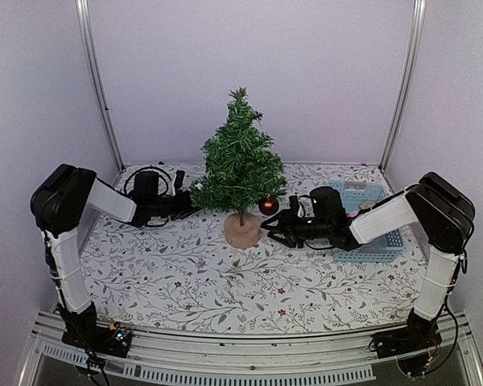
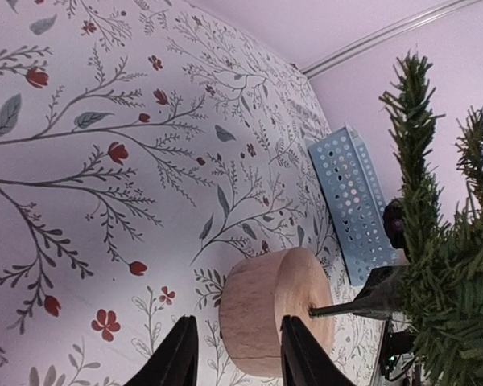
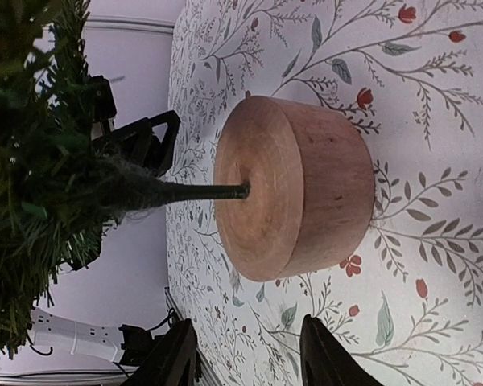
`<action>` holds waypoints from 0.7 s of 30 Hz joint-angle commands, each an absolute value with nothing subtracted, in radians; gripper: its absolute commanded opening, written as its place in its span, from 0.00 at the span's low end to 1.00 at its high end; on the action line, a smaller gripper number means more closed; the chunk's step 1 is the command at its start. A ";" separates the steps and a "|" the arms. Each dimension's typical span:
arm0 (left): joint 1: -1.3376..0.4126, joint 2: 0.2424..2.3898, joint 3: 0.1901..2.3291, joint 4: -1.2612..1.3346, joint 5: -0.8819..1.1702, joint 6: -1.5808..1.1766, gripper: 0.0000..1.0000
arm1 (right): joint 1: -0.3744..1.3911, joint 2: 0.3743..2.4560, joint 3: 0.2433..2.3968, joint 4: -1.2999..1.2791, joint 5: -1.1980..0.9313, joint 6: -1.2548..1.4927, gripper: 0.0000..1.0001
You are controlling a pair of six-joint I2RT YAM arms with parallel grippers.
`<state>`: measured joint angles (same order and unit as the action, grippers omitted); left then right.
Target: Decorate the small christmas tree
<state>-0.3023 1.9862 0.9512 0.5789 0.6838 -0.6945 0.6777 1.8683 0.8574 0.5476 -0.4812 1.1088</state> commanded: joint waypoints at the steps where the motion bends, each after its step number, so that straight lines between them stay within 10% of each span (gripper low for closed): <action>1: -0.336 2.030 0.985 0.626 0.760 -0.705 0.38 | 0.684 1.940 0.906 0.619 -0.451 1.144 0.46; 21: -0.398 2.137 1.058 0.626 0.800 -0.699 0.36 | 0.686 2.104 0.998 0.653 -0.456 1.208 0.34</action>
